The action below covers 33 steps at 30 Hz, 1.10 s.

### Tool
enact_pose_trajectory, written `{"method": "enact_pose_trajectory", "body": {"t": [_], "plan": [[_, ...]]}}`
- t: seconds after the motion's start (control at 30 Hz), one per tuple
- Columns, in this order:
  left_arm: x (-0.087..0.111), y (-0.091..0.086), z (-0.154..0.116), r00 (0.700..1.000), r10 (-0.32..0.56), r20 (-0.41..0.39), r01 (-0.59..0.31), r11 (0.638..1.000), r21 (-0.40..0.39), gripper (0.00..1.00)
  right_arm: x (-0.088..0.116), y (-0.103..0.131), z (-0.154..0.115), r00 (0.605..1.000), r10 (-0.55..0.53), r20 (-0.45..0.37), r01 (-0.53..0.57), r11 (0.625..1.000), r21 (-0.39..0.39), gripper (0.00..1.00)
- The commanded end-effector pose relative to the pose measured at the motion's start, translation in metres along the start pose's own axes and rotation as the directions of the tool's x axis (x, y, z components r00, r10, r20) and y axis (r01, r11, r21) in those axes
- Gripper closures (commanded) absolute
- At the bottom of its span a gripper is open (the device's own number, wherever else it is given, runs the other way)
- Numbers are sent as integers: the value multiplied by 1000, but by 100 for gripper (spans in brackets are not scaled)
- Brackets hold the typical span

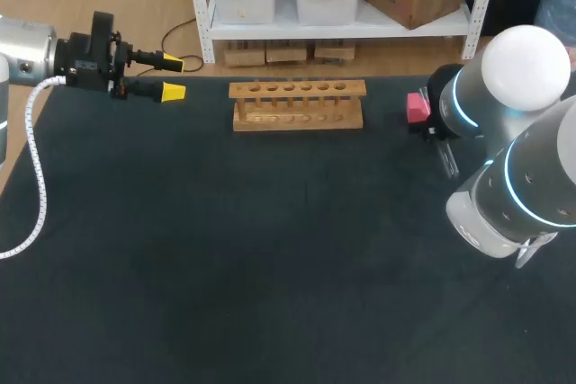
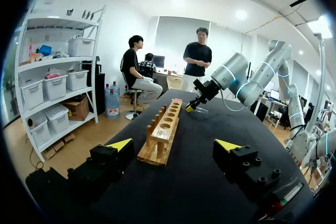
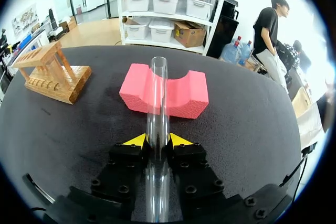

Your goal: Grasp the test tube, adjust it, and insert it.

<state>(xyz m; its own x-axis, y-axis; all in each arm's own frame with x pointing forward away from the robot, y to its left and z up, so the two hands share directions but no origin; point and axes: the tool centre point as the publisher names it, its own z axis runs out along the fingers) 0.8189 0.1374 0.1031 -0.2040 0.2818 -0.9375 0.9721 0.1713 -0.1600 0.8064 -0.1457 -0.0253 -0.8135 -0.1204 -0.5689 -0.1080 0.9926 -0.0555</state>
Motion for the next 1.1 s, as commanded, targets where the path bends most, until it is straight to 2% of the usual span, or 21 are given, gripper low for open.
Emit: {"method": "enact_pose_trajectory", "body": {"t": [0.03,0.4,1.1], "plan": [[1,0,0,1000,2,1,-2,1000,0,0,0,0,-4,1000,16,-8,-15,1000,16,100],[1,0,0,1000,2,1,-2,1000,0,0,-5,1,-28,997,82,-2,-82,995,52,100],[1,0,0,1000,2,1,-2,1000,0,0,-29,44,-95,991,131,-34,-127,987,95,100]]}}
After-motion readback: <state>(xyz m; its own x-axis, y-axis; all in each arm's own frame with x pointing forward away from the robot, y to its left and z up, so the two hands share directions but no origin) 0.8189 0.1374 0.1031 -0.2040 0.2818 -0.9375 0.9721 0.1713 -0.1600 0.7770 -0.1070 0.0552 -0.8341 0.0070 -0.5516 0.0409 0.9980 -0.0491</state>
